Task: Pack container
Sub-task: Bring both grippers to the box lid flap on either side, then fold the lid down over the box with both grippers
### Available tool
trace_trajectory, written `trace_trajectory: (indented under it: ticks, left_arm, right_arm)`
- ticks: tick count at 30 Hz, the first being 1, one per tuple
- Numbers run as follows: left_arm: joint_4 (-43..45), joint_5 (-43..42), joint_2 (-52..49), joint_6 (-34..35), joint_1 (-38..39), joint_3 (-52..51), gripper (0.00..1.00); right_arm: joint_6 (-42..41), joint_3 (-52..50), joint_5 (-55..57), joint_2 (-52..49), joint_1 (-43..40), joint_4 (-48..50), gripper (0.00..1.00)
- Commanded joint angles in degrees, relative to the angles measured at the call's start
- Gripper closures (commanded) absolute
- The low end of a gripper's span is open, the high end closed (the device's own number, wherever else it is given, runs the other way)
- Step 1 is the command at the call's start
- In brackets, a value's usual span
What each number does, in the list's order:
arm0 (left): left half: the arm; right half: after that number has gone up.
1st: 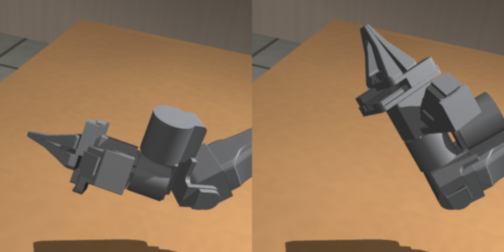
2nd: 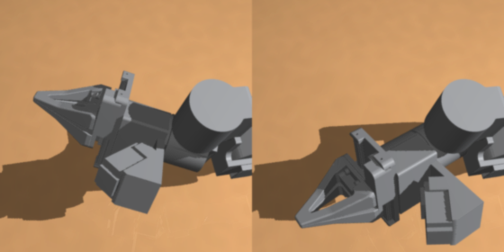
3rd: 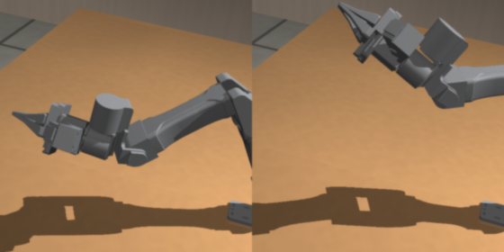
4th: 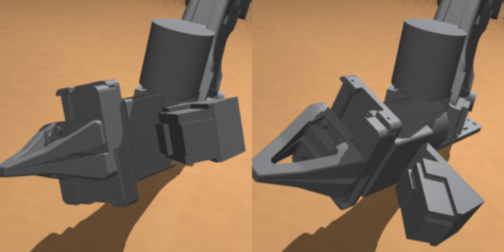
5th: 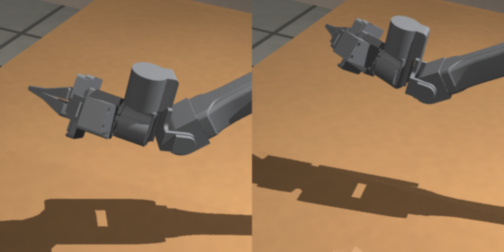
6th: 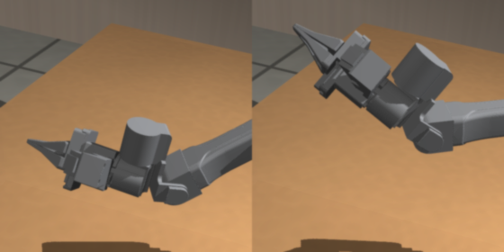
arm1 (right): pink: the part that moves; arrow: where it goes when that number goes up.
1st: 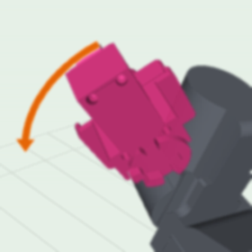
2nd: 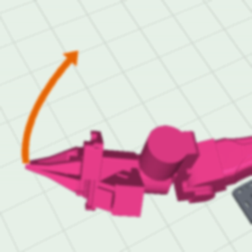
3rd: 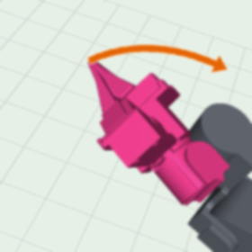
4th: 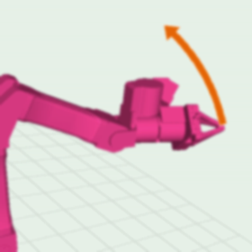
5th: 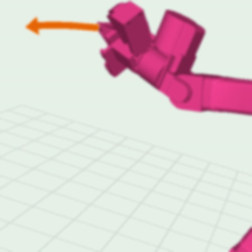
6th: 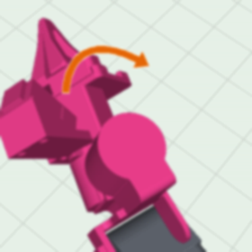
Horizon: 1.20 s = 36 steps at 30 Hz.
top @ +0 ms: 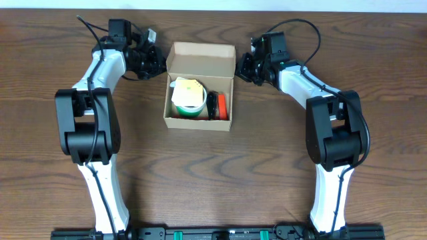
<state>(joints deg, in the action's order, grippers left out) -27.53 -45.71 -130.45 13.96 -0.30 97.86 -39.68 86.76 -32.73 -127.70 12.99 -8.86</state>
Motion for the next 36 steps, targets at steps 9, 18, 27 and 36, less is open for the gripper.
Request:
trace_trajectory:
  ticks: [9,18,27,36]
  left_arm:
    - [-0.17,-5.38,2.40,-1.44,-0.83,4.52,0.94]
    - [-0.79,-5.14,11.45,-8.46,-1.05,4.74,0.94]
    - [-9.38,-4.68,17.86,-16.09,-1.03,4.74,0.94]
    - [-29.27,5.53,22.80,-27.41,1.73,4.74,0.94]
  right_arm:
    - [3.61,0.26,-13.86,-0.55,-1.70,8.98,0.99]
    - [8.76,2.78,-23.37,0.87,-2.54,12.68,0.98]
    - [18.51,3.15,-24.04,7.45,-2.40,5.03,0.98]
    - [35.30,3.15,-12.76,16.83,1.29,-21.14,0.98]
